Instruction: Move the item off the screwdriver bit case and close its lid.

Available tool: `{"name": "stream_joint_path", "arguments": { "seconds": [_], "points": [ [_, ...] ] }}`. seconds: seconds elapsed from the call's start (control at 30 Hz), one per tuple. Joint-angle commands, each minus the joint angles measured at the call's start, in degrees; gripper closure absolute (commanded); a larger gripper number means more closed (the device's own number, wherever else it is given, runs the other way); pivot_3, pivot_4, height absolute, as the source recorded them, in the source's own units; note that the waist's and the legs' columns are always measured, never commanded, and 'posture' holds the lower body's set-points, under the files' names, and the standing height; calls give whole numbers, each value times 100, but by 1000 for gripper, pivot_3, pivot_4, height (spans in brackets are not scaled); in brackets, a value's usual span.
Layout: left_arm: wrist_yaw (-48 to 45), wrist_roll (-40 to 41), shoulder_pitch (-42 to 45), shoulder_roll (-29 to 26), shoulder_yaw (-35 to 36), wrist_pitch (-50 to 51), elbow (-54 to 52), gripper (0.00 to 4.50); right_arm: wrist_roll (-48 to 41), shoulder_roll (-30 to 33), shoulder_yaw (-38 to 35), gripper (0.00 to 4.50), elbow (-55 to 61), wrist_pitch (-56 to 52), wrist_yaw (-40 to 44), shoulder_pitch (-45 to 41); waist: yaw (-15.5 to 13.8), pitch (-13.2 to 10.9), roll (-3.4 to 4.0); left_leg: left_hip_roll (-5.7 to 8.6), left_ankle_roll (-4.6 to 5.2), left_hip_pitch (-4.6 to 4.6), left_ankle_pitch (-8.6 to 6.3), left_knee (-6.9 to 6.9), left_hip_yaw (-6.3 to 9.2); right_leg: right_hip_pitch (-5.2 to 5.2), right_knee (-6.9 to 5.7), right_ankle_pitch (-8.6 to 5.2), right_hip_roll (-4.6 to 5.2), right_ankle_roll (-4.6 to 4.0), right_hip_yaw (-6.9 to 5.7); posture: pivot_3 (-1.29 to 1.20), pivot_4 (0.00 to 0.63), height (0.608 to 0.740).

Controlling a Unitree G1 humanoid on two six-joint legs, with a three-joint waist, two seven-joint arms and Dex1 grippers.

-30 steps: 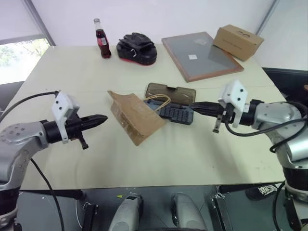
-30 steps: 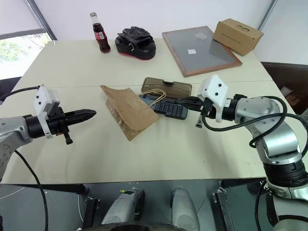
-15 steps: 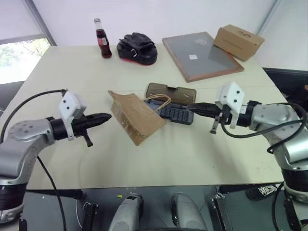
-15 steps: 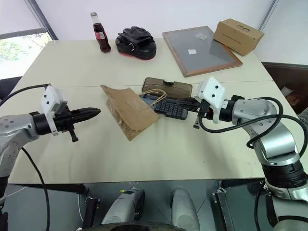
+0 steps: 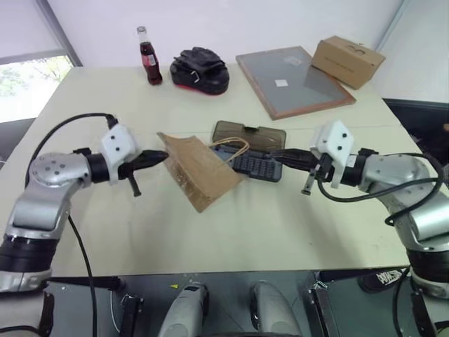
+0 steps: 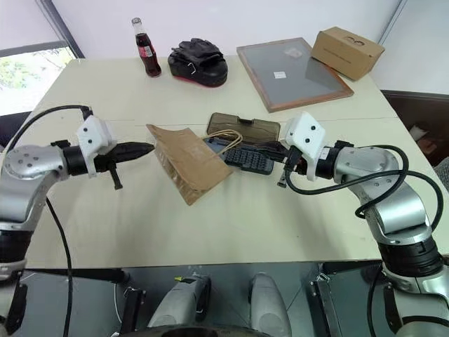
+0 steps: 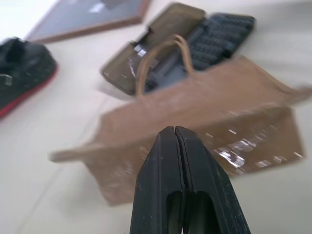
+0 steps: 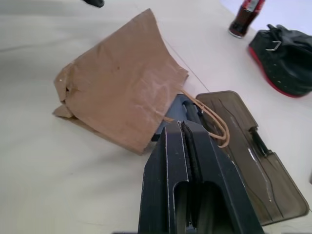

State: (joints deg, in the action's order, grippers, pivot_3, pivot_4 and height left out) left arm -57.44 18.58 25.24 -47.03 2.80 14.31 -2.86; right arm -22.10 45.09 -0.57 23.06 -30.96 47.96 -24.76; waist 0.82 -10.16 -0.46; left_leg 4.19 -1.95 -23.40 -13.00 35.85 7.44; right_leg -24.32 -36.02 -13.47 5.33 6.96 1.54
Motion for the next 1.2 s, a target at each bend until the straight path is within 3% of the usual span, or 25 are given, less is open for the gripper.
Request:
{"name": "stream_joint_path", "arguments": {
  "seconds": [0.03, 0.07, 0.3, 0.33, 0.7, 1.2],
  "points": [
    [-70, 237, 284, 140, 119, 117, 126, 3972, 24, -52, -105, 4500, 272, 64, -129, 31, 0, 0, 0, -1, 0, 0, 0, 0, 0, -1, -1, 0, -2, 0, 0, 0, 150, 740],
    [-123, 238, 378, 166, 77, 126, 175, 3771, 30, -64, -110, 4500, 284, 69, -158, 44, -7, -1, -2, -1, 0, 0, 0, 1, 1, -1, -2, 0, -2, 1, 0, 0, 150, 740],
    [-761, -125, 996, 175, -280, -570, 813, 211, 138, -187, -40, 4500, 263, 161, -268, 12, 2, -2, -4, 1, 0, -2, 0, 5, -8, 0, -3, 1, -3, 1, -3, 0, 150, 740],
    [-908, -179, 1070, 156, -344, -722, 906, 64, 152, -206, -30, 4500, 256, 177, -284, 6, 2, -2, -4, 1, 0, -2, 0, 4, -8, 0, -3, 1, -3, 1, -2, 0, 150, 740],
    [-2528, -627, 1995, -76, -835, -2075, 2175, 64, 244, -280, -18, 4500, 254, 252, -359, 13, -1, -2, -4, 1, 0, -2, 0, 6, -10, 0, -5, 1, -6, 2, -3, 0, 150, 740],
    [-2669, -1886, 3373, 1001, -1637, -4739, 5338, 64, 294, -330, -72, 4500, 395, 193, -452, 79, -3, -3, -7, 7, 3, -3, 1, 19, -10, 1, -14, 2, -9, 5, -3, 0, 150, 740]
  ]
}}
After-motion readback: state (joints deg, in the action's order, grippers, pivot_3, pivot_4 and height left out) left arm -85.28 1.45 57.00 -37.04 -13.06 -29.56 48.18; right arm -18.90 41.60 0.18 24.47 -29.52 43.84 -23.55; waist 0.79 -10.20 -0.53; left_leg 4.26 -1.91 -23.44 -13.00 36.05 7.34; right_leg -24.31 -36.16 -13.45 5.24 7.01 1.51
